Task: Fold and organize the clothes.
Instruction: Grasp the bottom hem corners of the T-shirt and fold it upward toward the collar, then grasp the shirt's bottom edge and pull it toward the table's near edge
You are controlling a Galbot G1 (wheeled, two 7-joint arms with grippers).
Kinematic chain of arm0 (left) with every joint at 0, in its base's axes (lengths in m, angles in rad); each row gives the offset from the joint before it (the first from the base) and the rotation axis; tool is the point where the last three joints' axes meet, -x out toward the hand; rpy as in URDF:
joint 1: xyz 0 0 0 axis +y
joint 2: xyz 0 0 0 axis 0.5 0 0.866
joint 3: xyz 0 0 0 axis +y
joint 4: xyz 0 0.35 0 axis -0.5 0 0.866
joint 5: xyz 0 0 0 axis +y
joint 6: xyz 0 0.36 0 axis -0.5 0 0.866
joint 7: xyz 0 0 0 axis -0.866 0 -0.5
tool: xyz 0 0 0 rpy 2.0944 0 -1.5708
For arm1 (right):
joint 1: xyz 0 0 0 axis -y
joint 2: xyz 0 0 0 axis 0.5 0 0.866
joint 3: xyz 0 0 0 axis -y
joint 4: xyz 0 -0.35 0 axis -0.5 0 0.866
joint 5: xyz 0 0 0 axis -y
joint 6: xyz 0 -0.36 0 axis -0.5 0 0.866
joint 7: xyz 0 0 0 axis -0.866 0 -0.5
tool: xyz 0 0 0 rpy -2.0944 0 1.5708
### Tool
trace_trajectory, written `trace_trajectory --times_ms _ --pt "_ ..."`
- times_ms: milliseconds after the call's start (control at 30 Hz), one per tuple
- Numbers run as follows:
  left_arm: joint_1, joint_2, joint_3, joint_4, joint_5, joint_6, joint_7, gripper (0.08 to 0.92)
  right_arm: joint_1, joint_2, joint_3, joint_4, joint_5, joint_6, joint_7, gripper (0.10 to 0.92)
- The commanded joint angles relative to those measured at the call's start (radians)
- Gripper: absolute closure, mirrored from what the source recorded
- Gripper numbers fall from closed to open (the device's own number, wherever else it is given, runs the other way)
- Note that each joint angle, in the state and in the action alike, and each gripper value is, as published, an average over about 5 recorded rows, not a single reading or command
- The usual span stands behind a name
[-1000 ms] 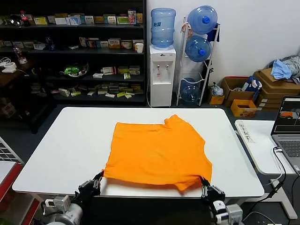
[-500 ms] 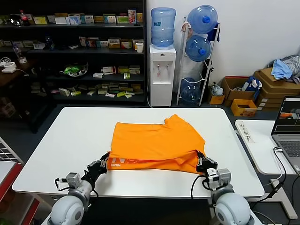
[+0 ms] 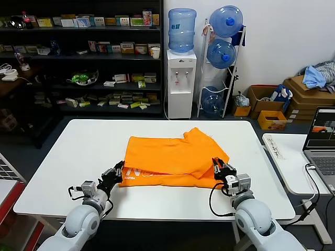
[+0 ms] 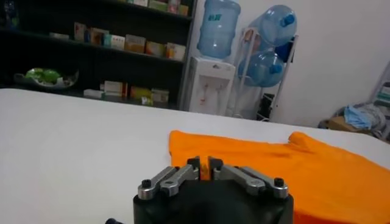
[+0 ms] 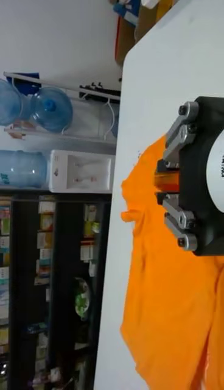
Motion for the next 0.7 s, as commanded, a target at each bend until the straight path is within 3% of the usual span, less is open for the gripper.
trace_trajectory --times_ms 33,233,400,567,700 --pt "0.002 0.004 -0.008 -0.006 0.037 -0.002 0.007 0.659 -0.012 -0.002 0.013 -0.002 -0.023 0.01 -0.025 0.547" --pt "0.156 0.032 -0.055 -0.122 0.055 0.004 -0.002 0.485 -0.196 -0.054 0.099 0.089 -0.113 0.031 -0.049 0.374" --pt "0.26 0.004 -0.079 -0.147 0.068 0.003 0.001 0.347 -0.344 -0.056 0.178 0.099 -0.148 0.044 -0.076 0.24" --pt "0.259 -0.038 -0.081 -0.118 0.089 -0.003 0.017 0.213 -0.39 -0.032 0.214 0.074 -0.1 0.033 -0.09 0.204" --pt "0.231 -0.049 -0.077 -0.087 0.094 -0.015 0.037 0.18 -0.372 -0.018 0.212 0.058 -0.081 0.033 -0.097 0.203"
